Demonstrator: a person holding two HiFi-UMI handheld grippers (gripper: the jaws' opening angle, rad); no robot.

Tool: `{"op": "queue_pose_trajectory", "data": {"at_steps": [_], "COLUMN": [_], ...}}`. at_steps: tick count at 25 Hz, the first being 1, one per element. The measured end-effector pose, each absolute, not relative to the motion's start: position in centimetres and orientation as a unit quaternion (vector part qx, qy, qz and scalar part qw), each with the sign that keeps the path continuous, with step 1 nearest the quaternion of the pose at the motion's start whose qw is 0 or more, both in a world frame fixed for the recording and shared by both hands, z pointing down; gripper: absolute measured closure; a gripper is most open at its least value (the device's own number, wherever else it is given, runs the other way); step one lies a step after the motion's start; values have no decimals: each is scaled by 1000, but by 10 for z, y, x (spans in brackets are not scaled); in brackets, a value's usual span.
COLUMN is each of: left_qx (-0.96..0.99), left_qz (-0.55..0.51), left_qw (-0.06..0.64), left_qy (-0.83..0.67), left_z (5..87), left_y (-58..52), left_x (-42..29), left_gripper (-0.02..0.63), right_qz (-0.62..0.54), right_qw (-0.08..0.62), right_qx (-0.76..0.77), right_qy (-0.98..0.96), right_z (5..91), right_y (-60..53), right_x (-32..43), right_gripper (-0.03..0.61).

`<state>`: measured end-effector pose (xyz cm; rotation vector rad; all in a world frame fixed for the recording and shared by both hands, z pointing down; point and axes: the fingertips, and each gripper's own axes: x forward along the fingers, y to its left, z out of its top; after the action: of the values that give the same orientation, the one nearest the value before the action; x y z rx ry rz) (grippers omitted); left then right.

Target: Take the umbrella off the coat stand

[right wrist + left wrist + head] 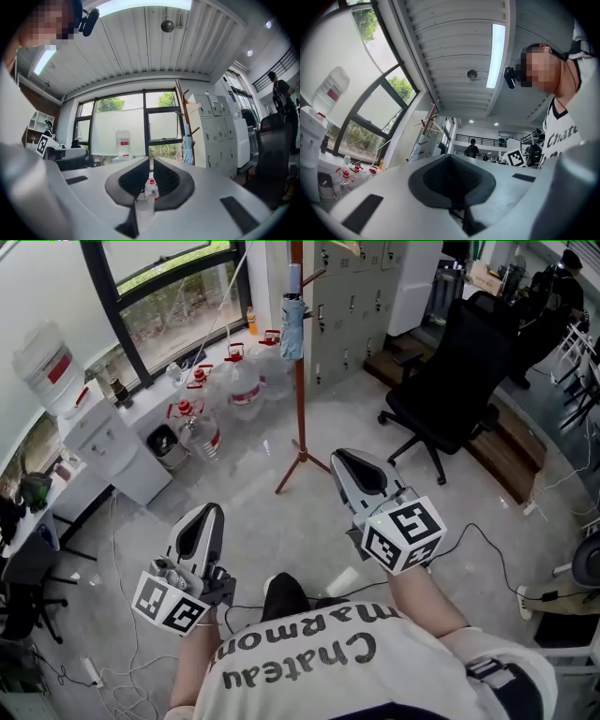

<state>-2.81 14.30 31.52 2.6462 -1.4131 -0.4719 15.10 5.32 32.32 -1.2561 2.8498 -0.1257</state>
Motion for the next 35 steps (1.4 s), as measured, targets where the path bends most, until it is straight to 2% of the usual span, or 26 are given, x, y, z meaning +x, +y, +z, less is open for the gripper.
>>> {"op": "queue_pose_trajectory", "data": {"at_steps": [7,21,29,35], "left_qx": [882,909,920,920], "left_qz": [-156,-151,-152,-165], "left_qw": [67,59,60,85], "left_qy": [-440,-384,-356,-345], "left_z": [324,299,301,312], "left_y": [86,-52,-92,-103], "left_x": [-38,-126,-164,-178], "left_gripper": [591,591,591,591], "right_qz": [-84,-80,-77,-77], "right_qw": [14,39,49,22], "right_qx": [-421,-477,-499,-504], "right_qy": [903,874,862,860], "right_z": [335,315,317,324], "right_y": [4,-113,-143,-149], "right_x": [142,66,32,20], "right_gripper": [534,534,534,534]}}
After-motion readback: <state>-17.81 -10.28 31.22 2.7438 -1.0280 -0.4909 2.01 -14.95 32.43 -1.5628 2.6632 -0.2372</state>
